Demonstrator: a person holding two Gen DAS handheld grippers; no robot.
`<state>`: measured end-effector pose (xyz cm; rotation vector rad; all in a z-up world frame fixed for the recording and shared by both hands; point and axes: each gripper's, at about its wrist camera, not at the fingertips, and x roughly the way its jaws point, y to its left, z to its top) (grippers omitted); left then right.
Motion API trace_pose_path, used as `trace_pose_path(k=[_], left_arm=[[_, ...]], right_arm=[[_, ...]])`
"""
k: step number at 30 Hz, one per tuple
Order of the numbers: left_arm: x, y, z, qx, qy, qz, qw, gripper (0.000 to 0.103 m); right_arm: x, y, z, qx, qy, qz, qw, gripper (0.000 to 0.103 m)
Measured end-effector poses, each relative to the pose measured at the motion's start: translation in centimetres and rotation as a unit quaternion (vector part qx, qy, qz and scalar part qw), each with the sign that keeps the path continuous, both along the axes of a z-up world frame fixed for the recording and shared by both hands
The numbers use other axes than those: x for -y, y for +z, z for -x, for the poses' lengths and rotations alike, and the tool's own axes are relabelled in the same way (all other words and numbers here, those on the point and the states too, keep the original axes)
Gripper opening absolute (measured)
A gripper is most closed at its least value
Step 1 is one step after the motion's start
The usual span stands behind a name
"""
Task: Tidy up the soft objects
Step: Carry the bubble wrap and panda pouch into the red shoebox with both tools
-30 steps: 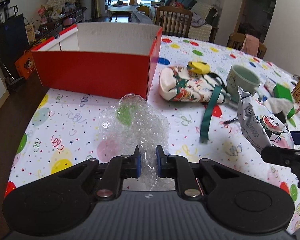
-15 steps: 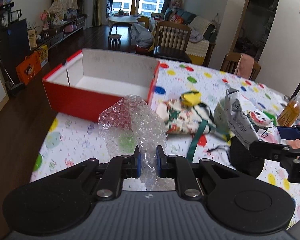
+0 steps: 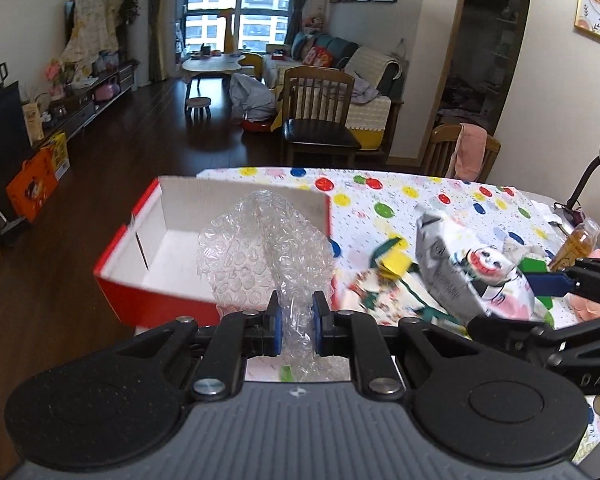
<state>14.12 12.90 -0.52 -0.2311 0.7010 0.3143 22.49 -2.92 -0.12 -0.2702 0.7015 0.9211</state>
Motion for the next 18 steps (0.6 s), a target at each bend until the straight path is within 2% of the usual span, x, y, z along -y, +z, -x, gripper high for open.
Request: trace_pose_path(k=[8, 13, 18], left_arm=[[-7.5, 0.6, -3.8, -0.017, -0.026, -0.017, 0.9994, 0.014], [-11.5, -0.2, -6.6, -0.039, -0.043, -0.032, 0.9978, 0.014], [-15.0, -1.8, -9.3, -0.064, -0.064, -0.027, 0.9955, 0.014]], right_arm=[[-7.6, -0.9, -1.7, 0.001, -0.020, 0.023, 1.000, 0.068], [-11.8, -2.2, -3.3, -0.001, -0.039, 0.043, 0.998, 0.068], [-15.4, -3.7, -4.9, -0.001, -0.057, 0.067, 0.996, 0.068]])
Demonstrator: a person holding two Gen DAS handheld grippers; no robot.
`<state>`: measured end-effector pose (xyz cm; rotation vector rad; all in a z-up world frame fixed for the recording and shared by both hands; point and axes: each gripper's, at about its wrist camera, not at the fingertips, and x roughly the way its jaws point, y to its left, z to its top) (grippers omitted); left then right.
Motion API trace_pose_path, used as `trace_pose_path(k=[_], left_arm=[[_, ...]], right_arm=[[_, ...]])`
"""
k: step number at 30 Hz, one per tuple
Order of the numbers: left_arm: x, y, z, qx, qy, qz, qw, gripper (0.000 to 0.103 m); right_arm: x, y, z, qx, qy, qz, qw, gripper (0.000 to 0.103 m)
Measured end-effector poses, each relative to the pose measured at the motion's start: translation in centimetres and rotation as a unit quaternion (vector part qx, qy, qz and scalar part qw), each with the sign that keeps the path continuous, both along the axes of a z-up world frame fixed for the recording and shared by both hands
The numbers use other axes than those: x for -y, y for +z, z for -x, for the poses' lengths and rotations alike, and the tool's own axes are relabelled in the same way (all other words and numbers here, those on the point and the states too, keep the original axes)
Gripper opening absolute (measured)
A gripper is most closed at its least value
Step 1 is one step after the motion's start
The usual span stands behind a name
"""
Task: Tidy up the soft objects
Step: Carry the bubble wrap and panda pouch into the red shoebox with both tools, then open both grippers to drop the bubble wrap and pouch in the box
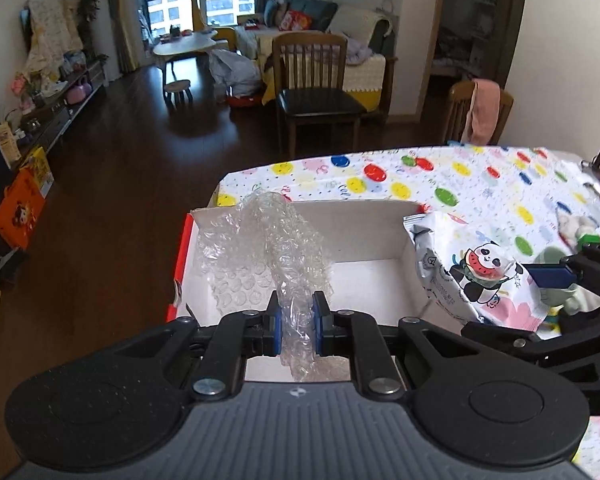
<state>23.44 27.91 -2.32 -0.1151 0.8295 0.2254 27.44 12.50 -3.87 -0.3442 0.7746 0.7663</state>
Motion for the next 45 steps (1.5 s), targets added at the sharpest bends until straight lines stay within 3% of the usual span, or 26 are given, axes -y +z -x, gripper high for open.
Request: trace_pose_path(k=[5, 11, 20, 38, 40, 43, 44, 45], left_arm=[[-2.2, -2.5, -2.8, -0.021, -0.011, -0.010, 0.9997, 0.014], [-3.9, -6.1, -5.9, -0.058, -0.018, 0.022, 0.9979, 0.014], [-4.5, -10.4, -8.2, -0.118, -0.033, 0.025, 0.9921, 0.014], [-4.6, -13.0, -9.6, -0.169, -0.056, 0.027, 0.9836, 0.018], [-4.7, -13.0, -9.6, -0.171, -0.056, 0.027, 0.9833, 0.021], [-4.7, -12.8, -9.6, -0.171, -0.056, 0.020, 0.9834, 0.043], [-4.7, -12.8, -9.5, -0.170, -0.057, 0.018, 0.9836, 0.065], [-4.7, -12.7, -9.4, -0.168, -0.057, 0.016, 0.9840, 0.075]], right_arm=[[-3.3, -2.1, -1.4, 0.002, -0.009, 0.029, 1.000, 0.068], [-5.9, -5.1, -2.8, -0.013, -0.009, 0.069, 0.997, 0.068], [-8.4, -7.6, -2.8, -0.023, 0.020, 0.108, 0.994, 0.067], [-8.8, -8.6, -3.4, -0.043, 0.028, 0.114, 0.992, 0.069], [-8.7, -8.5, -3.4, -0.041, 0.029, 0.111, 0.993, 0.071], [-8.4, -7.9, -3.3, -0.037, 0.033, 0.101, 0.994, 0.076], [-8.4, -7.7, -3.2, -0.035, 0.034, 0.098, 0.994, 0.077], [-8.4, -7.6, -3.1, -0.035, 0.035, 0.096, 0.994, 0.079]])
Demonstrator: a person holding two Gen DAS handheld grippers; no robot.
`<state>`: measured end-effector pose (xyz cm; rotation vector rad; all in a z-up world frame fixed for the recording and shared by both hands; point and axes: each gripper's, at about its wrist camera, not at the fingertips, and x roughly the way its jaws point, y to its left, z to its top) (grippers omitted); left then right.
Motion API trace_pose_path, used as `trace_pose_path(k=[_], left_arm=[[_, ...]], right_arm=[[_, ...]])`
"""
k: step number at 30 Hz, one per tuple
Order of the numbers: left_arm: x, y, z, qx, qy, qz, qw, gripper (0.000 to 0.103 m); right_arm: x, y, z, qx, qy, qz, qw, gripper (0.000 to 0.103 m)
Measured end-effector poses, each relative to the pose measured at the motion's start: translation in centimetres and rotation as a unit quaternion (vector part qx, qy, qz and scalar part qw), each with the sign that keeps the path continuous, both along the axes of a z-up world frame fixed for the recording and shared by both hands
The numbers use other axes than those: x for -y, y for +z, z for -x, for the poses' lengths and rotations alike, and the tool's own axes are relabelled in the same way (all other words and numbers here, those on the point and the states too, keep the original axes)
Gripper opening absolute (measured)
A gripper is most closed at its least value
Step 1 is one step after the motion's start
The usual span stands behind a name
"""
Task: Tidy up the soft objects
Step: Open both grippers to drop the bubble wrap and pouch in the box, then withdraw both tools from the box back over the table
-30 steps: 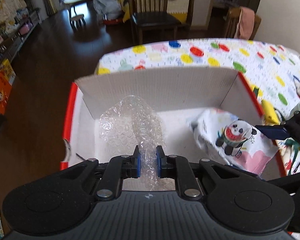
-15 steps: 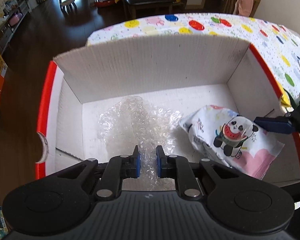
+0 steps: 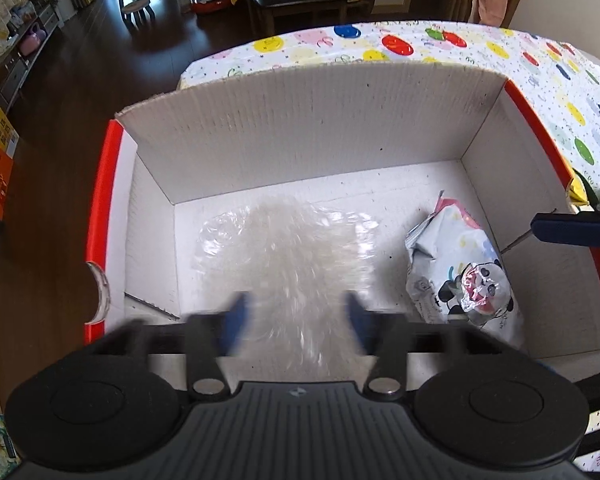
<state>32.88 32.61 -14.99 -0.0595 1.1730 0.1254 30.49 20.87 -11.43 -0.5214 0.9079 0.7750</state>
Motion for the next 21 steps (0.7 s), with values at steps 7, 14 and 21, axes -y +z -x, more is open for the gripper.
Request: trace_pose_path(k=[7, 14, 21], left_arm=[[0.3, 1.3, 1.2, 0.027, -0.001, -0.004, 0.9996, 0.075], [0.7, 3.5, 3.4, 0.067, 0.002, -0.005, 0.9977, 0.075], [2.0, 6.8, 6.3, 0.120, 0.000, -0.007, 0.9928, 0.075]], right_arm=[[1.1, 1.5, 0.9, 0.004, 0.004, -0.023, 1.000, 0.084], [3.7, 4.2, 1.9, 0.007, -0.007, -0.075, 0.997, 0.089], [7.6, 7.7, 3.8, 0.028, -0.024, -0.134, 0.990, 0.093]])
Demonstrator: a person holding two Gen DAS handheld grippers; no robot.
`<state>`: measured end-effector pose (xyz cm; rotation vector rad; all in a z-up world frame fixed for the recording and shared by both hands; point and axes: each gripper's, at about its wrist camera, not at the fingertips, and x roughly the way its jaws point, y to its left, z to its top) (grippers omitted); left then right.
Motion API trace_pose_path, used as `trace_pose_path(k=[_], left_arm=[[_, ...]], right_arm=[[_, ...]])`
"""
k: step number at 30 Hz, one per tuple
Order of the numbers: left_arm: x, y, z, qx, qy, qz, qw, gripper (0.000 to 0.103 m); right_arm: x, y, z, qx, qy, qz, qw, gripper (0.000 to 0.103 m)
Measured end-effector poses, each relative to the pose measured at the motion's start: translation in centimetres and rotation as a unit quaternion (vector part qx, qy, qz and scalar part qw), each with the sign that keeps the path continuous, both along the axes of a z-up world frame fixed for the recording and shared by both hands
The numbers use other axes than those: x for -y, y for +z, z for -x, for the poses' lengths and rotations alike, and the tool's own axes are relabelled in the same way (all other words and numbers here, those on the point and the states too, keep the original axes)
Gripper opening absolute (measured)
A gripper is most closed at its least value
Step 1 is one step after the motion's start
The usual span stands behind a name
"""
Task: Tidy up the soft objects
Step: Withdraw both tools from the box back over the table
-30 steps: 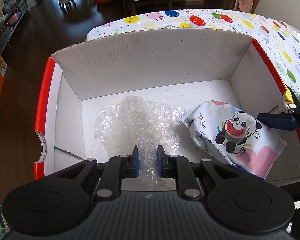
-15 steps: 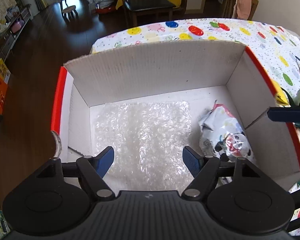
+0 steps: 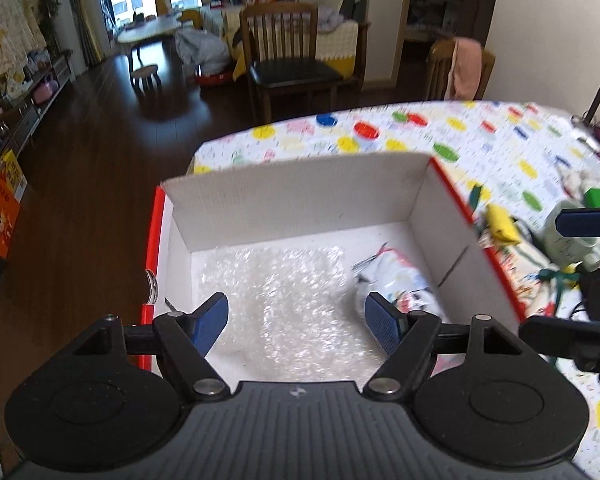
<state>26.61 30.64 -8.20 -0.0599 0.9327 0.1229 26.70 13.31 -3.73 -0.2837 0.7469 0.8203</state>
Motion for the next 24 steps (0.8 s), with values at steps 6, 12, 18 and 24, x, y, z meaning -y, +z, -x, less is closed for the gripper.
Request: trace_pose_path(k=[6, 12, 18, 24], left_arm=[[2.0, 2.8, 2.5, 0.048, -0.006, 0.002, 0.9988, 0.077], [4.6, 4.8, 4.7, 0.087, -0.006, 0.014, 0.9961, 0.081], [7.3, 5.9, 6.3, 0.120, -0.003, 0.024, 0.9924, 0.085], [10.2, 5.9, 7.3, 0.137, 0.009, 0.052, 0.9891, 0.087]], right_arm=[[3.6, 2.6, 1.9, 0.019, -0.015, -0.049, 0.999, 0.098], [7.3, 4.1, 3.9, 0.042, -0.030, -0.087, 0.995, 0.102], [11.3, 4.7, 5.4, 0.061, -0.036, -0.108, 0.992, 0.103], [15.3, 4.1, 6.0, 0.061, -0.044, -0.110, 0.991, 0.103]])
